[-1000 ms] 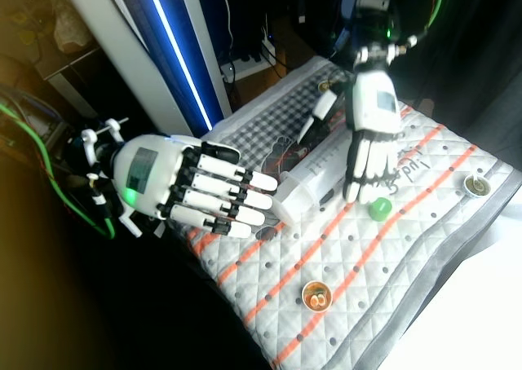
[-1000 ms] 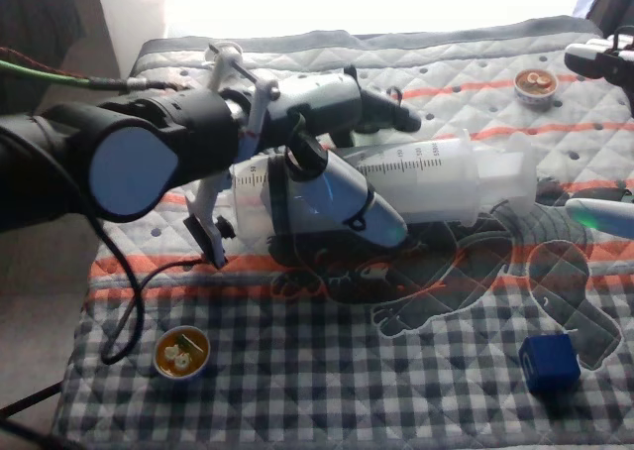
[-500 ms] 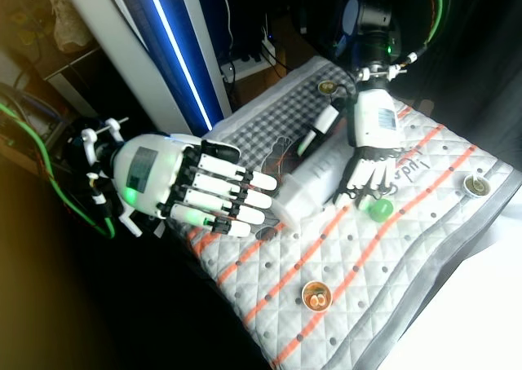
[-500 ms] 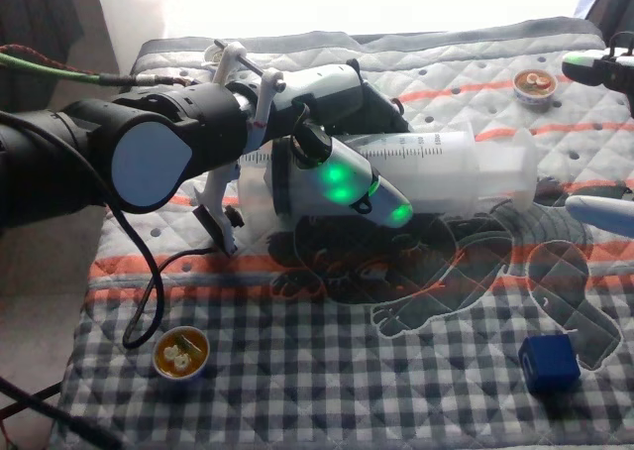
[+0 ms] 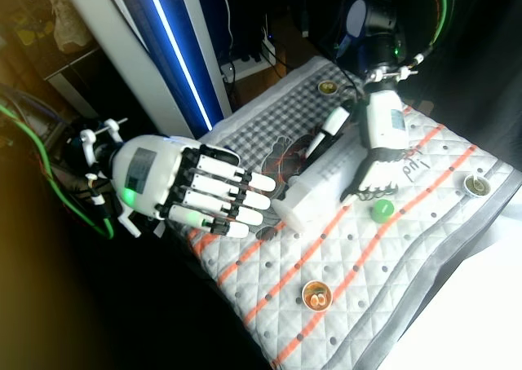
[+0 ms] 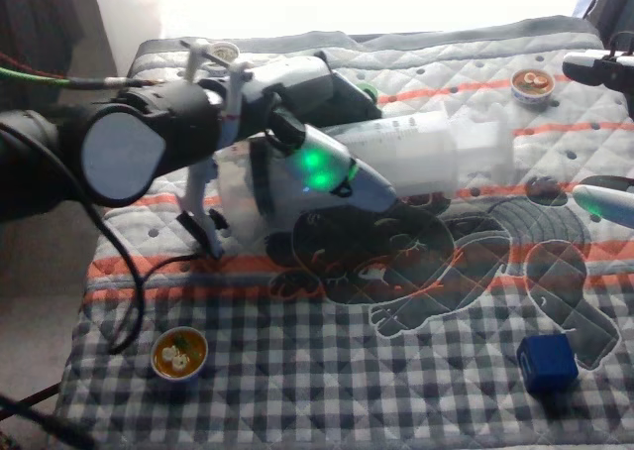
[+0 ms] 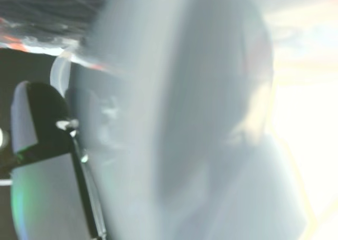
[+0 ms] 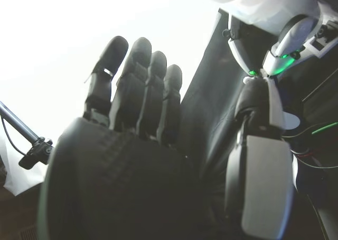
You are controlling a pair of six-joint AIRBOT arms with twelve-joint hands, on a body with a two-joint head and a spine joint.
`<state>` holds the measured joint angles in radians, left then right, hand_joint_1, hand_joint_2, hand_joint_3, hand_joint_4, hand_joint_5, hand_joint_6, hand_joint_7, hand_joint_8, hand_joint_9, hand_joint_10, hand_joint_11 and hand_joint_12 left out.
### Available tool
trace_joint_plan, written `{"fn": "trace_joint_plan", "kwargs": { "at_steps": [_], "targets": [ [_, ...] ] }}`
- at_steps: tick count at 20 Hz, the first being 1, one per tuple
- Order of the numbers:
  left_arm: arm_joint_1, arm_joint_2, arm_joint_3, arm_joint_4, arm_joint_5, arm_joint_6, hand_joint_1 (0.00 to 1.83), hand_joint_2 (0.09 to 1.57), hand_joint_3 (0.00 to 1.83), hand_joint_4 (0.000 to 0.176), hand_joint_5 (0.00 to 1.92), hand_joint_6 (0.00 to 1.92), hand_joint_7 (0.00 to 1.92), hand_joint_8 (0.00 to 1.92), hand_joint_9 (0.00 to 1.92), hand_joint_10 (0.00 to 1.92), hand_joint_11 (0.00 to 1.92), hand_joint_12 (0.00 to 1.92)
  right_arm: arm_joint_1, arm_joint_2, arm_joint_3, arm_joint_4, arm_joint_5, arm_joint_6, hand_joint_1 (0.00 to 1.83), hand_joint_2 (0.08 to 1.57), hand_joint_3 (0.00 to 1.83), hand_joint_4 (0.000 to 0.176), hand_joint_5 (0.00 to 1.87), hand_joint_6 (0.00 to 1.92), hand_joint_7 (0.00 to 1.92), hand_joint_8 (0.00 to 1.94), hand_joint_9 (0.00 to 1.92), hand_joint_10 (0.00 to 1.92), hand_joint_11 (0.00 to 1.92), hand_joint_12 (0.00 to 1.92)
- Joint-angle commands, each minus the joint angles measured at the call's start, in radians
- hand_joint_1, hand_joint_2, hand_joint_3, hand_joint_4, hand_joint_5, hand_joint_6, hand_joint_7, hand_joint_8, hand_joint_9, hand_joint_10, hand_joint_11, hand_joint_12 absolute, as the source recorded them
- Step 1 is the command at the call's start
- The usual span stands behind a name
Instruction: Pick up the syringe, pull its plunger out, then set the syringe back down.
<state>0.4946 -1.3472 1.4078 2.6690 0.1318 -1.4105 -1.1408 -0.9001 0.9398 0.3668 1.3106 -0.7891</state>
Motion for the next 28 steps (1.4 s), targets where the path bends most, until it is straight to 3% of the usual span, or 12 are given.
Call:
{"fn": "trace_joint_plan", "kwargs": {
  "at_steps": [1, 4, 5, 9, 10, 12, 15, 17, 19, 20, 22, 28],
  "targets": [
    [-0.011, 0.019, -0.016, -0.012, 0.166, -0.013, 1.18, 1.23, 0.00, 0.000, 0.85, 1.30, 0.68, 1.34, 0.64, 1.17, 0.50, 1.73, 0.011, 0.002, 0.005, -0.011, 0.126, 0.002, 0.95, 1.04, 0.00, 0.000, 0.48, 0.00, 0.51, 0.00, 0.47, 0.01, 0.00, 1.02],
    [-0.014, 0.090, -0.099, -0.008, 0.271, -0.013, 1.19, 1.20, 0.00, 0.000, 0.88, 1.19, 0.75, 1.32, 0.71, 1.18, 0.60, 1.68, 0.010, 0.002, 0.003, -0.011, 0.126, 0.002, 0.91, 1.03, 0.00, 0.000, 0.45, 0.00, 0.44, 0.00, 0.41, 0.00, 0.00, 0.94],
    [-0.013, 0.118, -0.134, 0.003, 0.313, -0.013, 1.33, 1.22, 0.00, 0.000, 0.75, 1.21, 0.77, 1.37, 0.68, 1.56, 0.50, 1.80, 0.010, 0.002, 0.001, -0.011, 0.126, 0.002, 0.77, 0.96, 0.00, 0.006, 0.30, 0.00, 0.25, 0.00, 0.27, 0.00, 0.00, 0.80],
    [0.003, 0.203, -0.247, 0.054, 0.424, -0.013, 1.21, 1.20, 0.00, 0.000, 0.80, 1.13, 0.87, 1.36, 0.73, 1.46, 0.57, 1.92, 0.022, 0.000, -0.001, -0.012, 0.126, 0.002, 0.64, 0.88, 0.00, 0.035, 0.14, 0.00, 0.06, 0.00, 0.09, 0.00, 0.00, 0.61],
    [0.010, 0.227, -0.279, 0.071, 0.450, -0.013, 1.17, 1.21, 0.00, 0.000, 0.80, 1.20, 0.81, 1.37, 0.59, 1.43, 0.35, 1.92, 0.031, -0.003, -0.001, -0.019, 0.126, 0.002, 0.58, 0.86, 0.00, 0.049, 0.13, 0.00, 0.11, 0.01, 0.14, 0.01, 0.00, 0.73],
    [0.024, 0.265, -0.331, 0.104, 0.488, -0.014, 1.19, 1.18, 0.00, 0.000, 0.86, 1.12, 0.85, 1.31, 0.67, 1.34, 0.40, 1.92, 0.052, -0.008, 0.000, -0.038, 0.127, 0.007, 0.57, 0.80, 0.00, 0.050, 0.13, 0.00, 0.09, 0.01, 0.11, 0.01, 0.00, 0.64],
    [0.048, 0.324, -0.407, 0.153, 0.538, -0.015, 1.22, 1.19, 0.01, 0.000, 0.83, 1.06, 0.84, 1.44, 0.70, 1.68, 0.65, 1.92, 0.084, -0.033, 0.031, -0.085, 0.126, 0.086, 0.54, 0.73, 0.00, 0.035, 0.16, 0.01, 0.14, 0.01, 0.17, 0.03, 0.00, 0.71],
    [0.064, 0.357, -0.453, 0.179, 0.573, -0.016, 1.26, 1.14, 0.00, 0.000, 0.93, 0.89, 0.98, 1.26, 0.93, 1.52, 0.86, 1.91, 0.103, -0.043, 0.036, -0.107, 0.126, 0.095, 0.55, 0.72, 0.00, 0.013, 0.13, 0.00, 0.13, 0.00, 0.21, 0.03, 0.00, 0.81],
    [0.079, 0.385, -0.491, 0.203, 0.603, -0.017, 1.27, 1.12, 0.00, 0.000, 0.95, 0.85, 1.01, 1.20, 0.94, 1.40, 0.79, 1.85, 0.122, -0.048, 0.034, -0.138, 0.126, 0.095, 0.60, 0.74, 0.00, 0.013, 0.14, 0.01, 0.14, 0.00, 0.28, 0.04, 0.00, 1.00],
    [0.081, 0.388, -0.497, 0.207, 0.608, -0.017, 1.27, 1.12, 0.00, 0.000, 0.94, 0.88, 1.01, 1.20, 0.91, 1.38, 0.74, 1.84, 0.125, -0.049, 0.033, -0.146, 0.126, 0.095, 0.69, 0.78, 0.01, 0.000, 0.14, 0.00, 0.11, 0.00, 0.26, 0.02, 0.00, 1.01],
    [0.087, 0.401, -0.518, 0.226, 0.624, -0.025, 1.23, 1.12, 0.00, 0.000, 0.92, 1.01, 1.01, 1.10, 0.86, 1.27, 0.69, 1.80, 0.137, -0.054, 0.029, -0.181, 0.126, 0.095, 0.91, 0.84, 0.02, 0.000, 0.17, 0.01, 0.07, 0.00, 0.11, 0.01, 0.00, 0.77],
    [0.105, 0.424, -0.558, 0.286, 0.664, -0.083, 1.21, 1.14, 0.00, 0.006, 0.88, 1.16, 0.98, 1.07, 0.87, 1.22, 0.70, 1.74, 0.153, -0.065, 0.015, -0.259, 0.125, 0.095, 0.92, 0.82, 0.00, 0.000, 0.17, 0.02, 0.12, 0.02, 0.15, 0.02, 0.00, 1.04]
  ]
}}
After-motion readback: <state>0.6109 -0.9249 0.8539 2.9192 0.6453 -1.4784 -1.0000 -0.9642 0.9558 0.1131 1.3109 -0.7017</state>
